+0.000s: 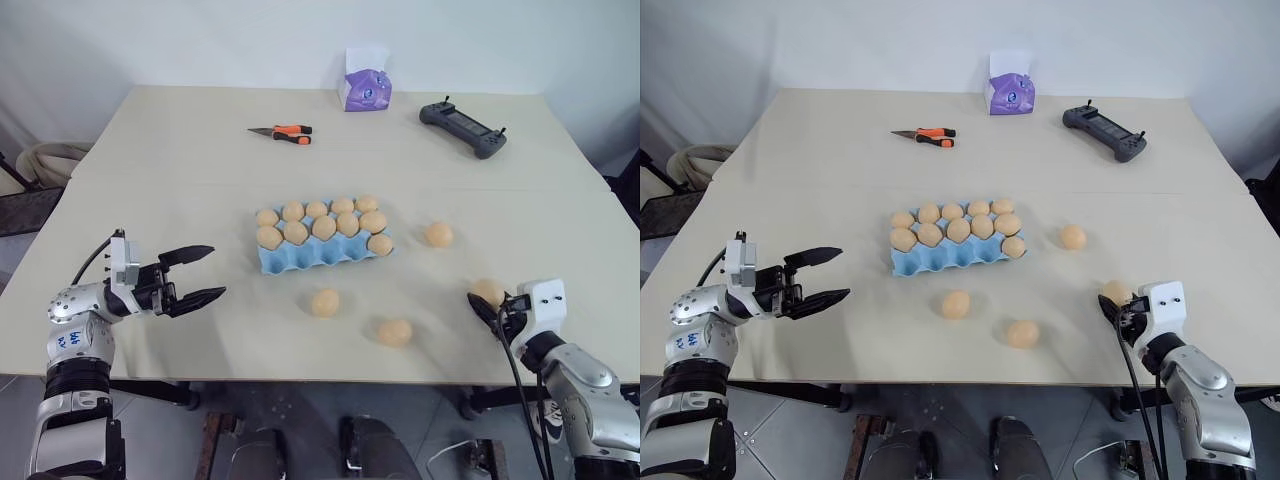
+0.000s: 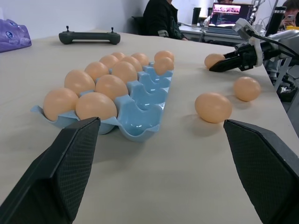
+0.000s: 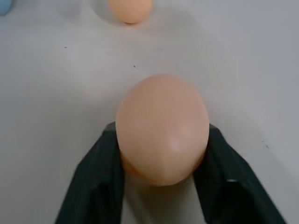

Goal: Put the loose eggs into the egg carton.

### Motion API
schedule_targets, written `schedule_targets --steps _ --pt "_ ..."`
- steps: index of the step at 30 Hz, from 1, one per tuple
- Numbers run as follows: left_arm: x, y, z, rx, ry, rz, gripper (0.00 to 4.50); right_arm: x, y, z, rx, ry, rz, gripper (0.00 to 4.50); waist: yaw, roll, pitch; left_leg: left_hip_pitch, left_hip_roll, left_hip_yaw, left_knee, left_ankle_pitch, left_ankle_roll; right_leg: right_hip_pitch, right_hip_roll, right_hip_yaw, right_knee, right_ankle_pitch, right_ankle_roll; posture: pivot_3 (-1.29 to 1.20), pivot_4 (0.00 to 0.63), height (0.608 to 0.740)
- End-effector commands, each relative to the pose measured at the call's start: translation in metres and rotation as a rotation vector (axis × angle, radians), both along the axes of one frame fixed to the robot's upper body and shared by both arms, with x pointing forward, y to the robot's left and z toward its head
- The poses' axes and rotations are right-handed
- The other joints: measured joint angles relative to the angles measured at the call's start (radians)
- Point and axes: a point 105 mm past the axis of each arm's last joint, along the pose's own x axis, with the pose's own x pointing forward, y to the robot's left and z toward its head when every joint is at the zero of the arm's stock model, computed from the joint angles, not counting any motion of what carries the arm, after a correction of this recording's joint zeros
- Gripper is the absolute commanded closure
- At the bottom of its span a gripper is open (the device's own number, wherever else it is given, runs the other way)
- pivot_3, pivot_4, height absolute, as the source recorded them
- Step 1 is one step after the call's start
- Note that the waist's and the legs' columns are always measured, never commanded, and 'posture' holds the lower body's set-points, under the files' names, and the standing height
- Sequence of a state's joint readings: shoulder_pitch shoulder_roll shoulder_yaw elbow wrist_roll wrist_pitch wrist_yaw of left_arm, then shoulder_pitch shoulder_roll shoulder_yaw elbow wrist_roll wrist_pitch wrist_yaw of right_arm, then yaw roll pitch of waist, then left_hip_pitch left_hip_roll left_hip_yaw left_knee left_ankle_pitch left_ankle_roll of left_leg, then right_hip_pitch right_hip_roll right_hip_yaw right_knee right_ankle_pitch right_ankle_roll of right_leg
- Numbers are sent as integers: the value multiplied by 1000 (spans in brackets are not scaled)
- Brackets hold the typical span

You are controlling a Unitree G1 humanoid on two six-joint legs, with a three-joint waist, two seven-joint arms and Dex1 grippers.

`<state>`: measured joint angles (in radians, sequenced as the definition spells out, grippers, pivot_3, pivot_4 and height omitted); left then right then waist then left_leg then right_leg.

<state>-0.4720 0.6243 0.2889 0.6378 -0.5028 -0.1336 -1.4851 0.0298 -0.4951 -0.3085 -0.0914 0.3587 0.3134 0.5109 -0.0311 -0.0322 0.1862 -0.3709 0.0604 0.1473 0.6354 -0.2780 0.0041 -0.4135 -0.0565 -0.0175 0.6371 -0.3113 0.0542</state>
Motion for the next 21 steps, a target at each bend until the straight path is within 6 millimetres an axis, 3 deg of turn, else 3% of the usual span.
schedule_targets --steps 1,4,9,12,21 --pt "1 1 11 -22 -51 6 0 2 12 27 -11 -93 66 2827 0 0 0 0 0 0 0 0 0 0 0 0 0 0 0 0 150 740" --pt "1 1 10 -25 -49 8 0 6 21 43 -25 -125 106 2827 -2 0 0 0 0 0 0 0 0 0 0 0 0 0 0 0 150 740" --pt "2 0 11 -28 -60 13 0 16 55 69 -37 -155 203 2827 -4 0 0 0 0 0 0 0 0 0 0 0 1 0 0 0 150 740" --pt "3 1 12 -36 -70 22 0 27 88 88 -37 -198 272 2827 -4 0 0 0 0 0 0 0 0 -1 0 0 1 0 0 0 150 740" --pt "2 1 15 -42 -86 36 0 55 160 97 -81 -206 424 2827 -6 0 0 -6 0 0 0 0 0 -6 0 -1 1 0 -1 0 150 740"
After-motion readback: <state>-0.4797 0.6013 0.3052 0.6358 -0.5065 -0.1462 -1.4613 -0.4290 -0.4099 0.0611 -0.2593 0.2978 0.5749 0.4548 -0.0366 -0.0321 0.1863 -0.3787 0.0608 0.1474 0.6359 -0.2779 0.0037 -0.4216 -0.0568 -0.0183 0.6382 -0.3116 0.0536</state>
